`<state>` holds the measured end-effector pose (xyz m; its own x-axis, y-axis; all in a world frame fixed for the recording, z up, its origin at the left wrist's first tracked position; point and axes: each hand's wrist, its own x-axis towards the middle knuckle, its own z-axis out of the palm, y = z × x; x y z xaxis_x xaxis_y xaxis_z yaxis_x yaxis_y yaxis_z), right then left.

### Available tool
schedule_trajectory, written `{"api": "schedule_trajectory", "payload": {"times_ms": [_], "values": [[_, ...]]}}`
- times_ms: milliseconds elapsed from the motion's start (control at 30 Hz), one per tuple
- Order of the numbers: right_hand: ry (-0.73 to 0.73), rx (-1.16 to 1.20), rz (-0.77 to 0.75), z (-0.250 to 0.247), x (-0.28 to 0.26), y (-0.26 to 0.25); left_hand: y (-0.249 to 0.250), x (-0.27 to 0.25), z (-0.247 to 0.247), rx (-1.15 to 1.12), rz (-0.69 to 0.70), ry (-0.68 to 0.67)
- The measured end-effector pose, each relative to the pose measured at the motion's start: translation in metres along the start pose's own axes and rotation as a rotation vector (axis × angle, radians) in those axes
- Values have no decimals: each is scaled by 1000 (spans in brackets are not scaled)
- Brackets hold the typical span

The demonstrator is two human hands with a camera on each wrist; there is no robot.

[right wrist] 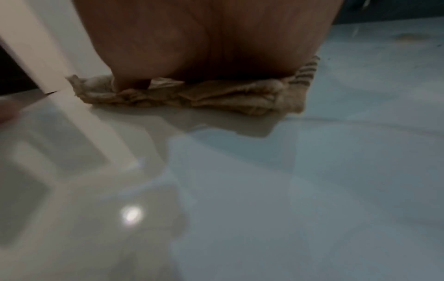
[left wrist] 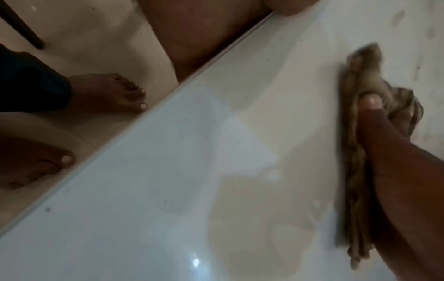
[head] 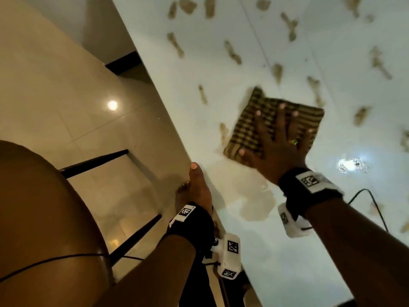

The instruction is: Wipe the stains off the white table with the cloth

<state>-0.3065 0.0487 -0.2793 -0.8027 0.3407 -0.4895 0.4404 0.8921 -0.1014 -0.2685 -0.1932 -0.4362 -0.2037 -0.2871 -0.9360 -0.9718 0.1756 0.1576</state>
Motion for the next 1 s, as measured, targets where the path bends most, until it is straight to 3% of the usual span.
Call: {"api": "schedule_trajectory", "payload": {"times_ms": [100, 233, 267, 333, 400, 500, 567, 700, 833, 1000], "values": [[36, 5, 45, -1, 2, -9, 6, 5, 1, 5, 21, -53], [-48, -24, -179, 23, -48, -56, 123, -100, -19, -179, 147, -347], [-53, -37, -250, 25, -55, -62, 156, -114, -20, -241, 196, -354], [-54, -59, -321, 18, -41, -56, 217, -117, -21, -303, 296, -189], [-3, -56, -249, 2, -3, -40, 257, -108, -21, -271, 399, -15], [29, 14, 5, -24, 55, -20, 268, -99, -20, -218, 483, -14], [56, 18, 53, -31, 66, -23, 265, -98, -16, -238, 519, -28], [-33, -43, -106, -14, 29, -56, 264, -96, -11, -277, 532, 43], [-12, -63, -187, -5, 10, -76, 270, -99, -12, -265, 478, 80], [-12, -90, -147, -4, -3, -36, 268, -102, -11, -266, 454, 58]]}}
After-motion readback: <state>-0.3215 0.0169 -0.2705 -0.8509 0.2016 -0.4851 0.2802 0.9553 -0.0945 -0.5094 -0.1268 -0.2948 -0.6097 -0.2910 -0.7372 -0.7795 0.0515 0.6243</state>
